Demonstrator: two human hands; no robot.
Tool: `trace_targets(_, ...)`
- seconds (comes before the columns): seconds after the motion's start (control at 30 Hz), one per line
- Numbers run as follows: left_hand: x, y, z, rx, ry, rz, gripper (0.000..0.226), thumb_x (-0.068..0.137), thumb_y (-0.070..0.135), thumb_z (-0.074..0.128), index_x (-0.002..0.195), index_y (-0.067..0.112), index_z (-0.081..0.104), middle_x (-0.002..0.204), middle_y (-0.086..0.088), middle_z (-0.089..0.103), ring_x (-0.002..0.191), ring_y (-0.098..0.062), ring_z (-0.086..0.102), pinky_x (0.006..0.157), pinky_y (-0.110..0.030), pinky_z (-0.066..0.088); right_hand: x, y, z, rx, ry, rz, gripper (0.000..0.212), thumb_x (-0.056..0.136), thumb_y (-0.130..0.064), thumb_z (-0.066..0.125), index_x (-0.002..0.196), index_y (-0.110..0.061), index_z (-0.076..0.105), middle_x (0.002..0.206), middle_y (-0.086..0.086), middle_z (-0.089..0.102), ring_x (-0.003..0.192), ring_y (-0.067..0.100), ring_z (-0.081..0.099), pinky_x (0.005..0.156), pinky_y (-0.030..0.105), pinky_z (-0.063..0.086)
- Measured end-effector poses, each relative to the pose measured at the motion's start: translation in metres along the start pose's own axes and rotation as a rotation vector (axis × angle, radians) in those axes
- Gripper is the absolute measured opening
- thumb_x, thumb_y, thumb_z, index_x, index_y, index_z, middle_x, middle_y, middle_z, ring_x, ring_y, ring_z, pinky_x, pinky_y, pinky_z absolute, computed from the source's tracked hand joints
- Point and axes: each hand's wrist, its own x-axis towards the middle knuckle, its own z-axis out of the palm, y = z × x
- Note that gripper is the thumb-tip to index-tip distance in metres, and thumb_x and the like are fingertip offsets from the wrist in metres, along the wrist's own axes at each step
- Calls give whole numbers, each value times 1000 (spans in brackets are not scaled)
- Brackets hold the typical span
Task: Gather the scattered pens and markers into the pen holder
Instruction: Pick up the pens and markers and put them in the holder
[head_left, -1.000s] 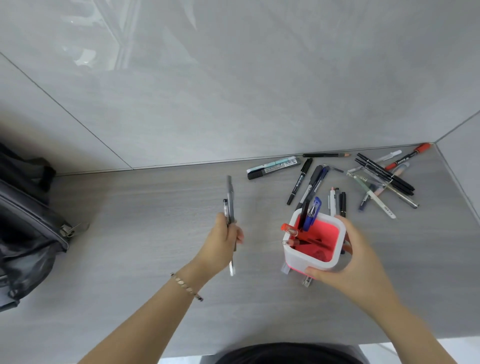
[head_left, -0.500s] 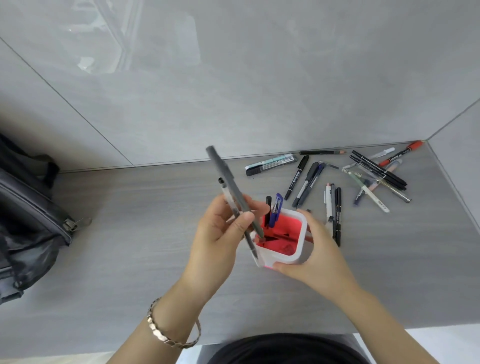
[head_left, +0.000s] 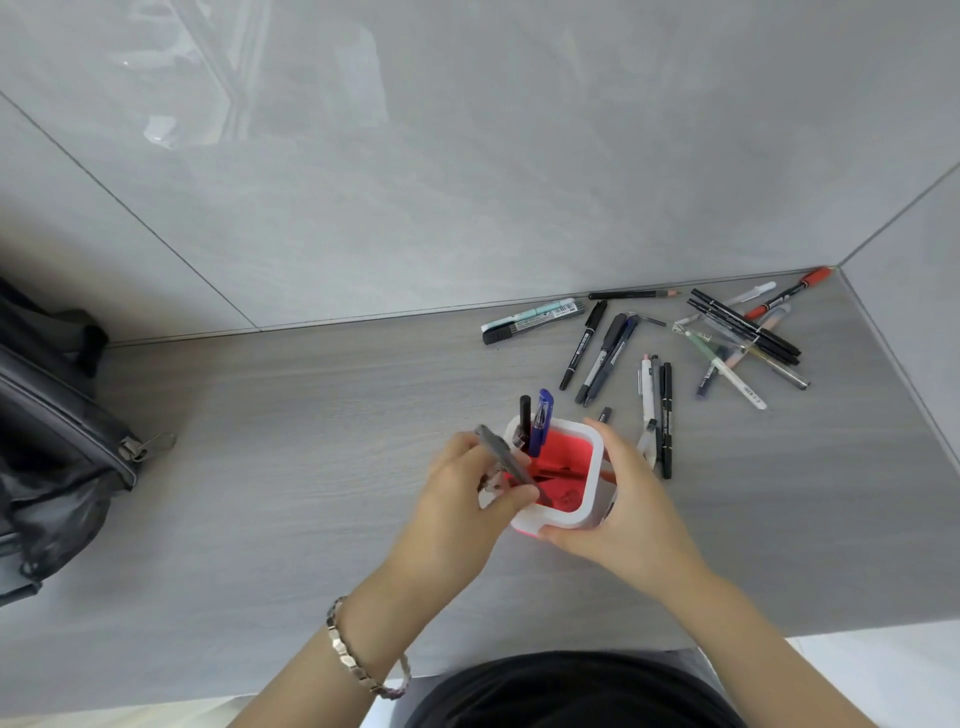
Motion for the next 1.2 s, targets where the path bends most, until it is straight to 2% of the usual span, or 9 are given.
trace_targets(0.1,3,-2,-13,19,2,-87,25,85,11,56,102,27,45,90,18,38,74,0,43,63,-1,37,0,1,-4,3,12,-5,86,47,-39,86,115,-56,35,124,-20,50,110,-2,52,90,25,47)
trace_targets(0.3,0,3,-51,-442,-31,-338,25,96,16,39,117,28,40,73,-5,70,45,-10,57,34,-19,40,0,-2,-20,74,76,-15,81,50,-20,87,91,-71,39,99,-54,45,95,-27,46,72,0,41)
trace_targets(0.37,0,0,-53,-340,-47,-377,25,95,27,40,118,35,45,65,-3,65,39,-9,41,34,-18,31,1,-1,-25,68,86,0,84,49,-20,88,95,-70,38,103,-44,50,98,-24,47,74,6,40)
trace_targets(0.47,0,-4,-49,-274,-24,-426,17,91,14,43,94,15,60,75,-7,49,52,-11,34,48,-22,31,2,4,-30,89,99,15,80,46,-27,88,102,-63,42,112,-27,57,103,-11,53,75,7,44)
trace_targets(0.63,-9,9,-48,-391,-32,-318,26,85,-4,53,89,18,66,81,-4,60,59,-9,64,77,-38,55,0,3,-35,103,115,36,79,43,-36,86,104,-61,41,116,-24,54,104,-11,52,75,12,42)
trace_targets(0.83,-9,53,-66,138,42,-30,7,74,23,71,69,27,68,54,28,64,41,-2,55,44,-10,37,1,-8,-31,96,110,29,70,39,-55,75,99,-68,42,108,-34,56,104,-8,53,85,19,48)
trace_targets(0.97,15,65,-59,362,-55,206,5,74,25,71,70,24,68,65,14,56,61,2,50,57,-12,37,3,-10,-24,73,92,5,75,37,-52,76,97,-73,35,105,-49,45,105,-11,49,88,24,46)
trace_targets(1.07,36,56,-32,462,-95,268,5,76,18,67,81,17,67,73,10,55,70,-5,54,72,-27,47,5,-6,-20,55,71,12,85,43,-42,81,111,-63,35,119,-28,46,109,-7,49,92,31,48)
trace_targets(1.2,43,30,-3,276,192,341,23,78,14,65,101,13,64,93,-5,68,77,-10,56,73,-21,45,4,-2,-18,49,91,0,90,49,-32,87,118,-56,34,124,-15,47,110,-5,49,90,25,46)
